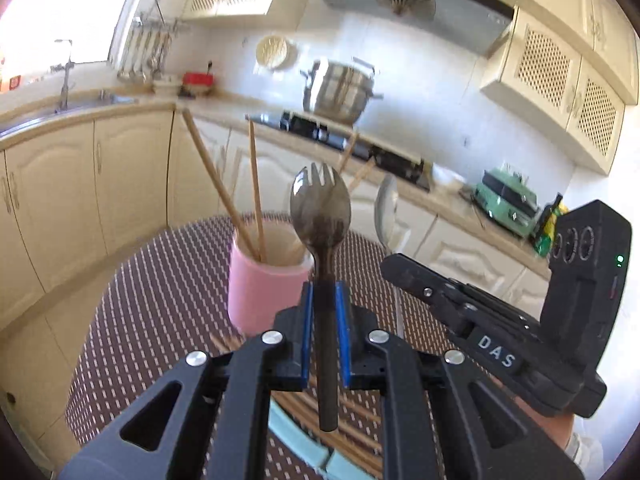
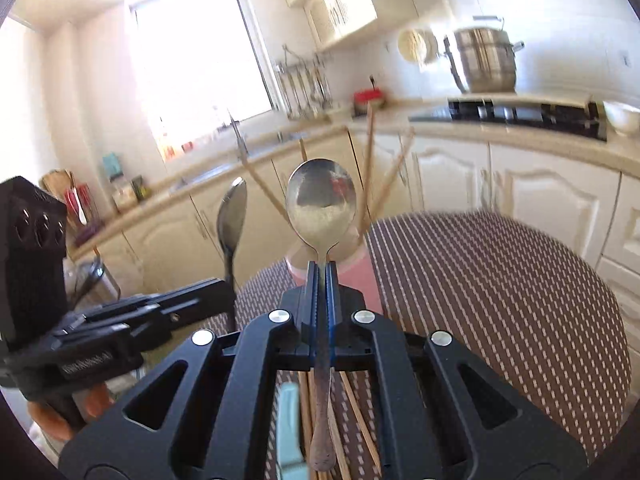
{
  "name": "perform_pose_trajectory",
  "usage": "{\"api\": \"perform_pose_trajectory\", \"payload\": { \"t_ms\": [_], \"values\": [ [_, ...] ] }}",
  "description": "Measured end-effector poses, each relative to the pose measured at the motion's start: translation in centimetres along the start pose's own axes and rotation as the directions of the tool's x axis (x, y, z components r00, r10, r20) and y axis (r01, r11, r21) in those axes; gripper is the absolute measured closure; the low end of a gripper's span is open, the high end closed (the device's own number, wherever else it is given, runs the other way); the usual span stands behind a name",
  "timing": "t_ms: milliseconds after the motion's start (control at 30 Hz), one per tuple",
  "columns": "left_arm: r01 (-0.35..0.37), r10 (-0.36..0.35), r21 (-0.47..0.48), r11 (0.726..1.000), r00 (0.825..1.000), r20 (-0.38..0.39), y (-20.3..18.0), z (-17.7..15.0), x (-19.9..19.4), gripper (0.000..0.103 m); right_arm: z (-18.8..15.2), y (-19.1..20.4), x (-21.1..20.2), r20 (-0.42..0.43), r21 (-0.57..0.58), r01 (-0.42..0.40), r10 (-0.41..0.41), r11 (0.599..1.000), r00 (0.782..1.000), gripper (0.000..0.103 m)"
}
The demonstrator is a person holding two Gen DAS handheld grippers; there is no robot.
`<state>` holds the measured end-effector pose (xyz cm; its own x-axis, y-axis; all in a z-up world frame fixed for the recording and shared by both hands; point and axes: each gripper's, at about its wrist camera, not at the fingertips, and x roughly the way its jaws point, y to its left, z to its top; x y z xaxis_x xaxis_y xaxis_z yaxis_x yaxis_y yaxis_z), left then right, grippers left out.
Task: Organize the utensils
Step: 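Lift the spork and spoon and lower both into the pink cup, then open both grippers to release the spork and spoon into the cup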
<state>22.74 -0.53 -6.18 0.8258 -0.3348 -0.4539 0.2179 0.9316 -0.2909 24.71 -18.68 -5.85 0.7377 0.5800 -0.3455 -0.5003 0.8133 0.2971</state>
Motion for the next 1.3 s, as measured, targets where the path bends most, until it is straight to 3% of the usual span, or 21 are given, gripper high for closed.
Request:
{"api": "perform_pose_trajectory", "payload": {
  "t_ms": [167,333,533,767,933,1233,1300],
  "values": [
    [-0.023,0.024,-0.004,1.000,0.994,0.107,0.5,2.3,0.5,0.092,2.5,0.3,1.1,0.111,-0.001,-0.020,0.020,1.000,0.994,0.099],
    [-0.051,0.059,-0.046,0.998,0.977,0.203,1.7,4.6,1.6,0.092,4.5,0.2,3.1,0.212,0.015,-0.008,0.005,1.000,0.977,0.099],
    [-0.052,0.068,-0.064,0.997,0.959,0.275,2.9,6.8,3.1,0.092,6.1,-0.3,5.6,0.256,0.029,-0.014,0.006,0.999,0.967,0.099],
    [-0.066,0.084,-0.077,0.995,0.962,0.261,4.4,6.6,6.4,0.092,6.0,-0.9,8.0,0.292,0.024,0.006,-0.013,1.000,0.956,0.099],
    [-0.078,0.092,-0.067,0.995,0.968,0.233,4.6,5.8,7.9,0.092,5.4,-1.3,9.4,0.274,0.019,0.023,-0.027,1.000,0.961,0.099],
    [-0.078,0.091,-0.069,0.995,0.974,0.208,4.5,4.5,7.3,0.090,4.1,-0.9,8.4,0.249,0.005,0.042,-0.042,0.999,0.968,0.099],
    [-0.076,0.089,-0.075,0.994,0.976,0.198,4.4,4.4,7.1,0.080,3.9,-0.7,8.0,0.244,0.001,0.052,-0.051,0.999,0.968,0.099]
  ]
}}
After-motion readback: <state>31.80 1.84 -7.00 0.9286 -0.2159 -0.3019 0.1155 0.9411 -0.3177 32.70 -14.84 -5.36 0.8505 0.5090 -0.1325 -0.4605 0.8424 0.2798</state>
